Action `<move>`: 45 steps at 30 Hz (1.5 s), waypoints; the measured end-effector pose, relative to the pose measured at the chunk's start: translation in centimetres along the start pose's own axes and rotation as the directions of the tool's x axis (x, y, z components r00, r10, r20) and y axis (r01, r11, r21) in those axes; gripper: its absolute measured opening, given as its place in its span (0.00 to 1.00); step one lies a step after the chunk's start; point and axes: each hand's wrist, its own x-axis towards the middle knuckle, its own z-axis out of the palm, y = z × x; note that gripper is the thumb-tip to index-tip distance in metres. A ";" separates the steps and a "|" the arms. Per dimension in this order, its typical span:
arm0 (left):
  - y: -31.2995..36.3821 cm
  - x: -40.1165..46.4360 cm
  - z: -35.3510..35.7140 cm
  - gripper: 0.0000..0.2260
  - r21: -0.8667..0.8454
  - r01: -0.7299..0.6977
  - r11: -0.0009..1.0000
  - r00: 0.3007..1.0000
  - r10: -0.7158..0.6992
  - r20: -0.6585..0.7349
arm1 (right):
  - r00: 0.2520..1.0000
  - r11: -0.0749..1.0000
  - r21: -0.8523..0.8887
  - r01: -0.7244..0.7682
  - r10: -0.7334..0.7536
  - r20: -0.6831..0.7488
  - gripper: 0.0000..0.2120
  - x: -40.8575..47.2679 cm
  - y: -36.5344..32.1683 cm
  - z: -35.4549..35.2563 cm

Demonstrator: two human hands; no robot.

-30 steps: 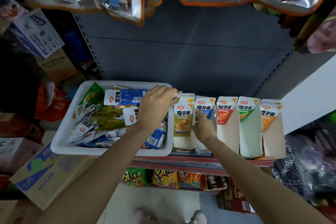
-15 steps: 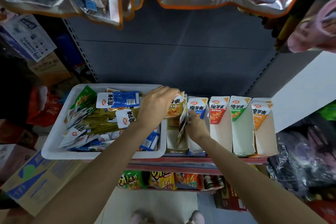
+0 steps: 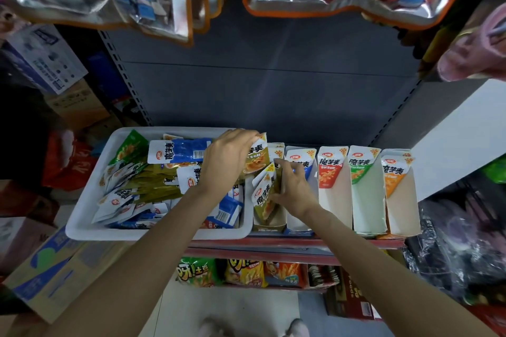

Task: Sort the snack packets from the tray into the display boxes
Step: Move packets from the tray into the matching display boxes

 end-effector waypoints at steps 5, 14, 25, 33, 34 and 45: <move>0.1 0.4 0.0 0.16 -0.046 0.051 0.998 0.999 -0.051 0.012 | 0.999 1.000 0.012 -0.012 0.012 -0.043 0.28 0.0 -0.5 -0.5; -0.1 2.3 1.6 0.10 -0.112 0.151 0.982 0.987 -0.144 0.066 | 0.992 0.997 0.019 -0.072 0.074 -0.100 0.18 0.7 0.1 -1.0; -0.2 3.6 3.8 0.09 -0.053 0.196 0.979 0.813 -0.132 0.568 | 0.978 0.995 -0.047 -0.084 0.074 -0.195 0.15 0.9 0.3 -0.5; -0.8 2.2 5.0 0.07 -0.065 0.322 0.944 0.831 -0.249 0.498 | 0.967 0.987 -0.141 -0.077 0.039 -0.253 0.10 0.9 0.2 -1.1; -0.9 2.0 5.0 0.07 -0.050 0.316 0.947 0.833 -0.251 0.494 | 0.963 0.989 -0.132 -0.068 0.030 -0.269 0.09 0.9 0.3 -1.1; -2.3 -1.9 3.6 0.16 0.087 0.180 0.980 0.883 -0.199 0.425 | 0.926 0.996 -0.084 -0.029 -0.005 -0.378 0.07 1.9 0.4 0.2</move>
